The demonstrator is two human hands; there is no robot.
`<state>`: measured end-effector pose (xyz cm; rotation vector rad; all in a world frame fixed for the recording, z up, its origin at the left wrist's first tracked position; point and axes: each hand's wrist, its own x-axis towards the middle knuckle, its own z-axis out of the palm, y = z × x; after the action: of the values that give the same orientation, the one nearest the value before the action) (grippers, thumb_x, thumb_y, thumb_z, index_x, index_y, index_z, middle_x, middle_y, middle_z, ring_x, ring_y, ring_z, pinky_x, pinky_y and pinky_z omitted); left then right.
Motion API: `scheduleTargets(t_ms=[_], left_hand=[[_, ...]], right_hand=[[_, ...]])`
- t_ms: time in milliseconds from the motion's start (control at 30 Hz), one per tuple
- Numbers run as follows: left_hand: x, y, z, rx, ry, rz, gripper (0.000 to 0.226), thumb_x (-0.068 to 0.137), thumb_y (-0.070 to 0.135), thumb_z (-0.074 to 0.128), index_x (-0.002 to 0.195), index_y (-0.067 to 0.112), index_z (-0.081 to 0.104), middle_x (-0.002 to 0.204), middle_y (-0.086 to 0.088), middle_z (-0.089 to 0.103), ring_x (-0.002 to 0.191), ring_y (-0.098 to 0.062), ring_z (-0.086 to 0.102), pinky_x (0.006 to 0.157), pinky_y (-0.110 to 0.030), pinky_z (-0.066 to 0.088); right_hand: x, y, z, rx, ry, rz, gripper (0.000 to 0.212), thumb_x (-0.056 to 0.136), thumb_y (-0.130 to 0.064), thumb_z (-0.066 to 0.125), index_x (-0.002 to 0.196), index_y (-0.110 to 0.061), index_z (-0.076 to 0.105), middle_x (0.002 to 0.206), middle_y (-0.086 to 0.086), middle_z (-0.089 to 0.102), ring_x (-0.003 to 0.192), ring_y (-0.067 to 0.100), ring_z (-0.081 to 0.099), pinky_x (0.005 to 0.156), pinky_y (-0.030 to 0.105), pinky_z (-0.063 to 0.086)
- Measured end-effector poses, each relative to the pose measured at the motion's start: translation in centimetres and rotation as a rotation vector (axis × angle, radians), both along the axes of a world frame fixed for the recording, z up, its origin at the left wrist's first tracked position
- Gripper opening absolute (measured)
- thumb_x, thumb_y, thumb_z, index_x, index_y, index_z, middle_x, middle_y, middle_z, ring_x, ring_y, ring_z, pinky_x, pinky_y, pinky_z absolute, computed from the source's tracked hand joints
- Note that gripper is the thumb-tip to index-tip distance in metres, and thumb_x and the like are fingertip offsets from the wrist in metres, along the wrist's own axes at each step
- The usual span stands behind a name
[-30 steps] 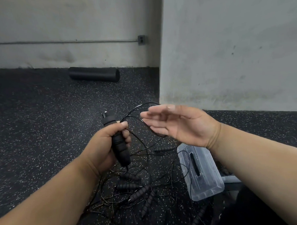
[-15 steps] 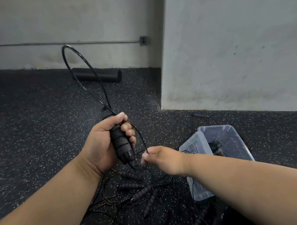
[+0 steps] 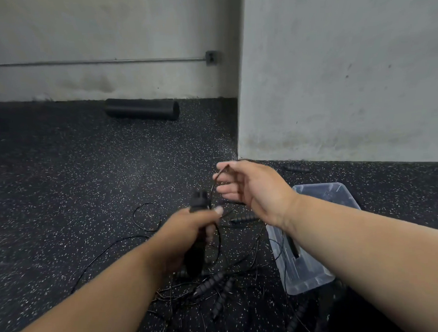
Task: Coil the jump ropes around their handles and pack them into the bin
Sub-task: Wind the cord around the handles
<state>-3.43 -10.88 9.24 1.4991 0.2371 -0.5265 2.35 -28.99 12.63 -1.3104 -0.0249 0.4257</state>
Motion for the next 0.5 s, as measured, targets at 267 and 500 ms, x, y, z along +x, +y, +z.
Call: scheduleTargets(t_ms=[267,500], left_hand=[[1.1,1.9,6.7,-0.670,-0.072,0.300,0.020,0.093,0.034,0.063,0.080,0.020,0.059,0.063,0.008,0.042,0.059,-0.010,0.043,0.064,-0.026,0.044],[0.9,1.0,6.6,-0.700,-0.045,0.233,0.018,0.096,0.034,0.060,0.085,0.020,0.059,0.064,0.008,0.041,0.057,-0.009,0.044,0.062,-0.025,0.046]], right_hand=[[-3.8,0.4,-4.7,-0.853,-0.784,0.007,0.078,0.090,-0.054,0.058,0.159,-0.029,0.034,0.159,-0.012,0.039,0.148,0.004,0.031,0.125,0.026,0.021],[-2.8,1.3,-6.3,-0.703,-0.176,0.525,0.044,0.111,-0.042,0.043,0.104,-0.010,0.072,0.074,0.001,0.067,0.065,0.014,0.058,0.065,0.030,0.050]])
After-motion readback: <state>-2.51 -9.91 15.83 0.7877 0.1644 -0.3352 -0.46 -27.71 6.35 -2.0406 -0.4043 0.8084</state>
